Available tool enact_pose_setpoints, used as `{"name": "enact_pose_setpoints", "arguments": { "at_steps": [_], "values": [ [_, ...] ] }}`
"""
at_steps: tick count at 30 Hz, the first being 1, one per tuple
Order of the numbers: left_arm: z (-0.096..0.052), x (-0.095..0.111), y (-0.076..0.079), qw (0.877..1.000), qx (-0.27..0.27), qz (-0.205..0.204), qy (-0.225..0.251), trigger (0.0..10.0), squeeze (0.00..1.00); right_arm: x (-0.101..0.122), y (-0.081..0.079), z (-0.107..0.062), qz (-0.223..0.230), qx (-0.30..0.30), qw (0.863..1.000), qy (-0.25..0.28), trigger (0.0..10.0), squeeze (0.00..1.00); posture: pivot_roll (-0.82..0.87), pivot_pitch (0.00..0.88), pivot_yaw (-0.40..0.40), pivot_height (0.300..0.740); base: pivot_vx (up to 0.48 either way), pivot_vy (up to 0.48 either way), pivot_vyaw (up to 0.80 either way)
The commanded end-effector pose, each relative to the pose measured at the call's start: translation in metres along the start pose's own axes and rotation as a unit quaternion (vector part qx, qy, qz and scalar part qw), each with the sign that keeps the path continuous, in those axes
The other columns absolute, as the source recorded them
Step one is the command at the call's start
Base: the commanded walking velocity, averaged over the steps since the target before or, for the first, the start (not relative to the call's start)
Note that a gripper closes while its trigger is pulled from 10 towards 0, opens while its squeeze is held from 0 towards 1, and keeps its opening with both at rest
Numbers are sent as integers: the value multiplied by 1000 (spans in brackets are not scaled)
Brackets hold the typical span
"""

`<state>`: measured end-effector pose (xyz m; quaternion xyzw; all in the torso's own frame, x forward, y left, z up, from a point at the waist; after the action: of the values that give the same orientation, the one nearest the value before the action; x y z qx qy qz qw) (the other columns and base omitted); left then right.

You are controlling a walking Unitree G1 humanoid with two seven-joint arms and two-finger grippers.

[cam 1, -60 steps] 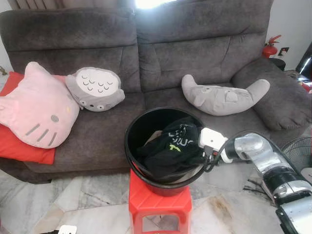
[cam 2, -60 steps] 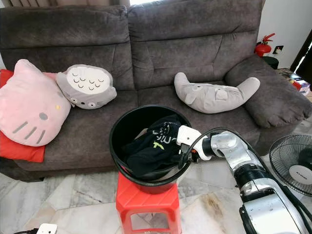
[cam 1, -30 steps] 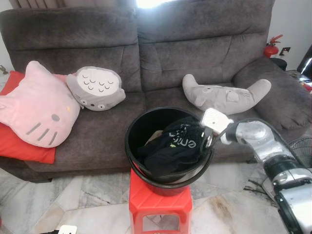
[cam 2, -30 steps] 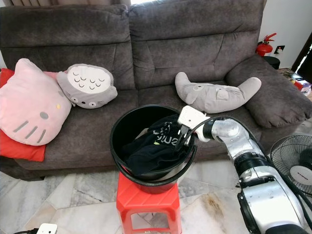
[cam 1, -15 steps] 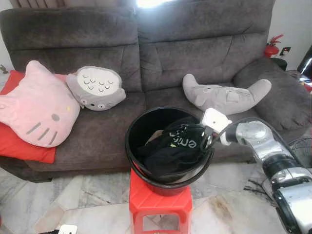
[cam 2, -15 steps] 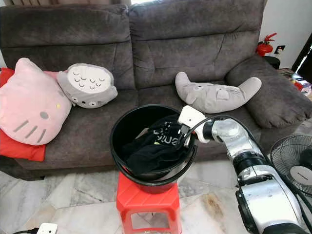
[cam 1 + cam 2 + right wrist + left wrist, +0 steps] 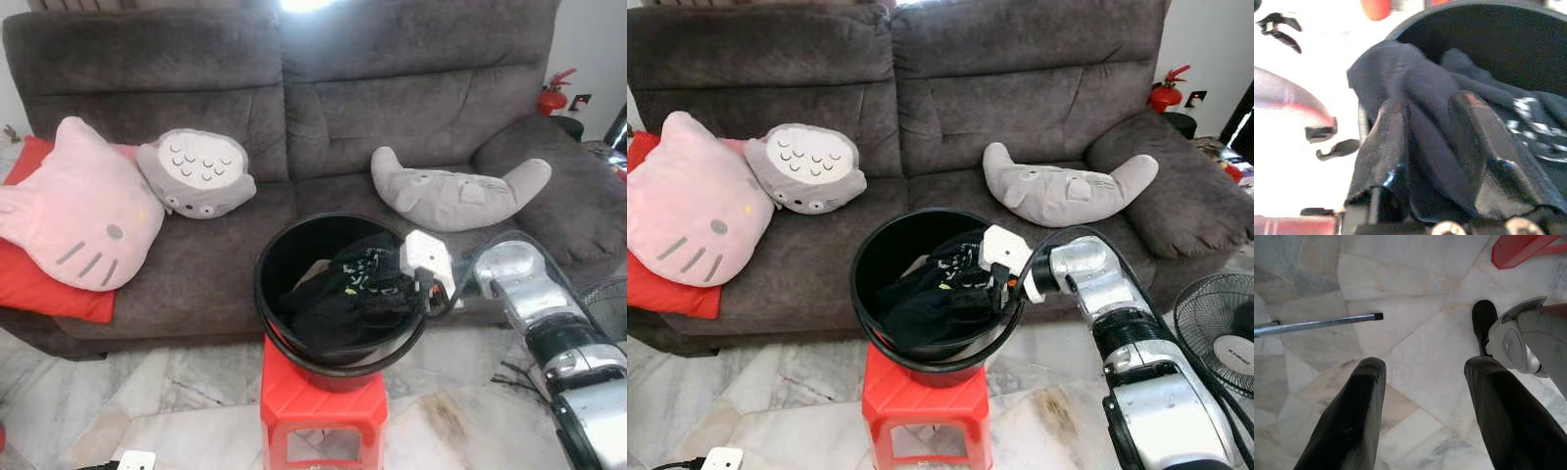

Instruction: Hang hanger

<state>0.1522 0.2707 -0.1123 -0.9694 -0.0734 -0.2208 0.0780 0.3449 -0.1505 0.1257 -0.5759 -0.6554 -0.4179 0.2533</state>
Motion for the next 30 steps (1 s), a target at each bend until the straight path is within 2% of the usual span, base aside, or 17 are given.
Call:
{"name": "enact_pose_setpoints", "arguments": {
  "at_steps": [1, 12, 13, 14, 18, 27, 30],
  "values": [
    [0, -3, 0, 1000, 4, -6, -4, 10000, 0, 5, -3, 0, -5, 20, 1000, 3, 10000, 1000, -91, 0, 39, 719, 0, 0, 0],
    [0, -3, 1, 1000, 3, -11, -4, 10000, 0, 12, -16, 9, -14, 63, 998, 6, 10000, 1000, -90, 0, 30, 719, 0, 0, 0],
    [0, -3, 1, 1000, 3, -11, -4, 10000, 0, 11, -19, 10, -23, 68, 997, -7, 10000, 235, -91, 0, 28, 719, 0, 0, 0],
    [0, -3, 1, 1000, 3, -12, -4, 10000, 0, 10, -22, 11, -30, 71, 997, -14, 10000, 0, -91, 0, 28, 719, 0, 0, 0],
    [0, -3, 1, 1000, 3, -11, -5, 10000, 0, 6, -22, 11, -48, 53, 996, -46, 10000, 0, -93, 0, 26, 719, 0, 0, 0],
    [0, -4, 2, 1000, 2, -7, -5, 10000, 0, 1, -18, 8, -53, -1, 996, -73, 10000, 0, -102, 0, 25, 719, 0, 0, 0],
    [0, -4, 2, 1000, 2, -6, -6, 10000, 0, 0, -19, 7, -48, 1, 996, -76, 10000, 0, -102, 0, 24, 719, 0, 0, 0]
  ]
}}
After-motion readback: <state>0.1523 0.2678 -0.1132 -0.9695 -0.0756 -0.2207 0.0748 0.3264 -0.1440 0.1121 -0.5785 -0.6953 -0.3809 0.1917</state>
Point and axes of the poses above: a point about 5 cm out from each wrist's last joint towards the gripper, its own z axis pointing out of the wrist towards the gripper, its own x axis along the axis of the wrist's last joint, y = z × x, the point moved 3 cm from there along z, pointing out of the wrist towards the gripper, and after that the axes turned 12 degrees about -z, right-handed, at the moved point
